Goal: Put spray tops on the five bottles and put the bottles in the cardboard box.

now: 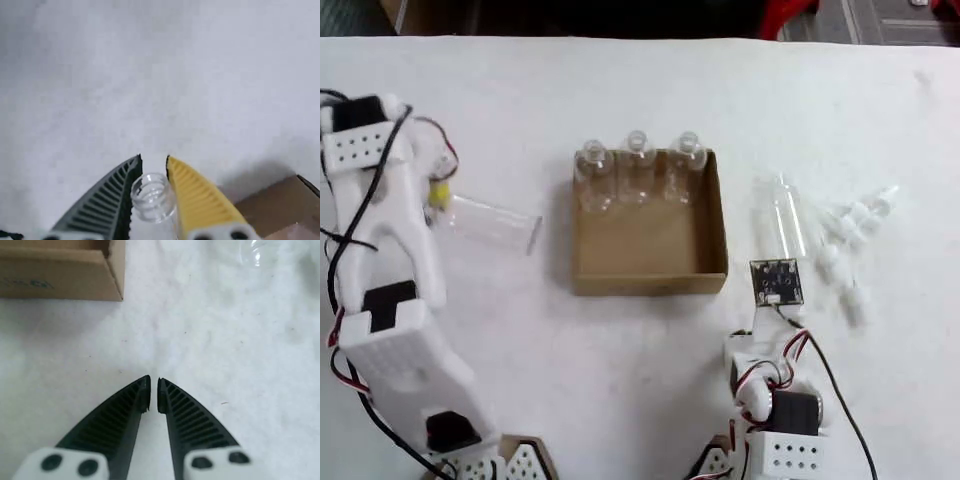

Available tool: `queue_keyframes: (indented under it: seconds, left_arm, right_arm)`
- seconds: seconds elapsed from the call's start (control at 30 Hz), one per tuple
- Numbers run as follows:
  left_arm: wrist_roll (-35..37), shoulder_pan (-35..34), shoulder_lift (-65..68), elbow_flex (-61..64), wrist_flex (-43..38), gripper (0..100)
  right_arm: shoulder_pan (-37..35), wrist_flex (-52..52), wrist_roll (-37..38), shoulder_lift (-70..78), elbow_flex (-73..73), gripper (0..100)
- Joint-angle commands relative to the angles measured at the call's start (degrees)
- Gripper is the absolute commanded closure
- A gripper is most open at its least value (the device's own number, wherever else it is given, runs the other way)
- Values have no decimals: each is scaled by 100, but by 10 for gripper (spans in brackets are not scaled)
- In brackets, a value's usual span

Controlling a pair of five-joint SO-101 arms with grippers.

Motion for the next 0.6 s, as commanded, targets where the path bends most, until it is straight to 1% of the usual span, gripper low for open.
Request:
queue_keyframes:
  seconds: [0.0,0.1,0.17,0.2,0.23,0.37,0.47,0.57]
  left_arm:
    - [-1477,40,-110,-1125,202,979]
    - [-3297,-22,-110,-1486,193,979]
    - [-4352,-57,-110,-1679,193,979]
    - [-4738,-66,-110,-1776,193,979]
    - [-4949,-66,-110,-1855,193,979]
    - [-5099,-66,-101,-2127,35,979]
    - [-5108,-4,-101,-2233,-290,980]
    - [-5064,57,-110,-2233,-334,980]
  right_arm:
    - [48,31,-26,-31,53,982]
    - [48,31,-26,-31,53,982]
    - [48,31,-26,-31,53,982]
    - [48,31,-26,-31,53,982]
    - [48,31,-26,-31,53,982]
    - [48,31,-26,-31,53,982]
    - [48,31,-26,-31,53,982]
    - [48,31,-26,-31,53,982]
